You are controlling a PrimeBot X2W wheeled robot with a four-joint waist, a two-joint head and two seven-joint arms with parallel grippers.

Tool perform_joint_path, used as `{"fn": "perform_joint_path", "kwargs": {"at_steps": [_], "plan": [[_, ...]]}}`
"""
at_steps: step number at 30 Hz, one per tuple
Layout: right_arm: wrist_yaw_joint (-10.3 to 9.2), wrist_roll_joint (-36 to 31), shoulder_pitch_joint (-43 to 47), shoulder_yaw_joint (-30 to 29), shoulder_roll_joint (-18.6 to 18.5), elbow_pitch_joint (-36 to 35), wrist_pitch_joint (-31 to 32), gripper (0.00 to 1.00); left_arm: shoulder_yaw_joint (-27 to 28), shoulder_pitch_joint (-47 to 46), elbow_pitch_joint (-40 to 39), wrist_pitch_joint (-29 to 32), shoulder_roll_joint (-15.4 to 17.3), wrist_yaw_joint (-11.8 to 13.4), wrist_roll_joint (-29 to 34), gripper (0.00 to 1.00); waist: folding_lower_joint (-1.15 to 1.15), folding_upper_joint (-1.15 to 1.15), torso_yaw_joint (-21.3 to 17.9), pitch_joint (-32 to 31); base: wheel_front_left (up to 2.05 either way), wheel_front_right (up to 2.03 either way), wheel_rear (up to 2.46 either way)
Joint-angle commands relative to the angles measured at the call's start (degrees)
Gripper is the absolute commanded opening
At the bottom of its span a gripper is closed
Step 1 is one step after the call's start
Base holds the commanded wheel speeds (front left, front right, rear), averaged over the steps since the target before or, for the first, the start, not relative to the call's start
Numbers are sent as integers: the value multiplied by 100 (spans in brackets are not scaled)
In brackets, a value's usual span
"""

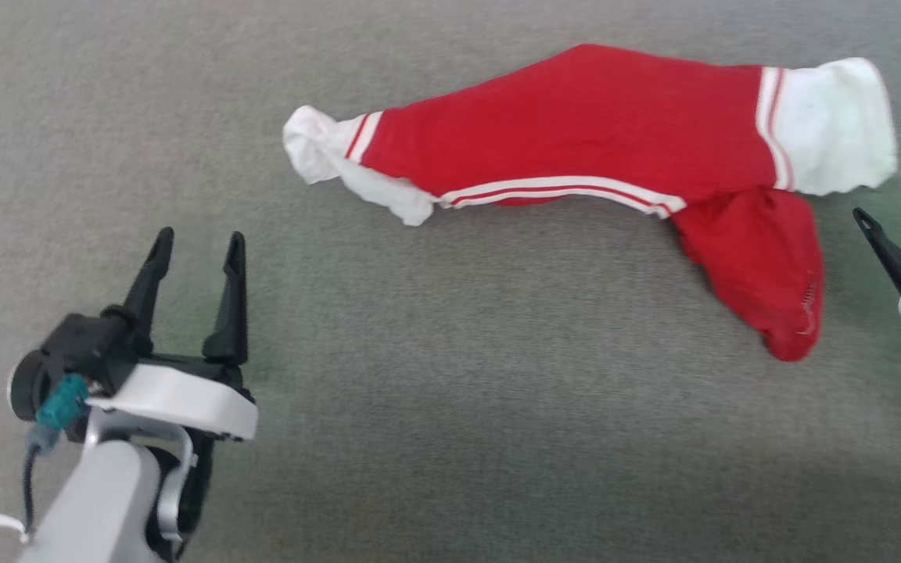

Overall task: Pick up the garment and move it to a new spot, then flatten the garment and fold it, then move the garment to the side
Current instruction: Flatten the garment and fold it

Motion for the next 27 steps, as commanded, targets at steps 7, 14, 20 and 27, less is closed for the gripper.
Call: {"fn": "perform_joint_path", "kwargs": {"at_steps": [7, 14, 20, 27], "plan": [[-2, 336, -565, 771, -318, 258, 44, 100, 741, 455, -413, -29, -653, -414, 804, 100, 0, 0, 408, 256, 0, 0, 0], [-3, 493, -977, 1182, -345, 548, -147, 100, 1270, 539, -538, -29, -1032, -835, 1174, 100, 0, 0, 471, 333, 0, 0, 0], [-2, 566, -1107, 1205, -297, 677, -268, 0, 1564, 436, -722, -29, -1034, -1126, 1459, 100, 0, 0, 370, 296, 0, 0, 0], [-2, 591, -1193, 1178, -209, 777, -353, 0, 1334, -235, -714, -11, -355, -1444, 1695, 100, 0, 0, 226, 275, 0, 0, 0]]}}
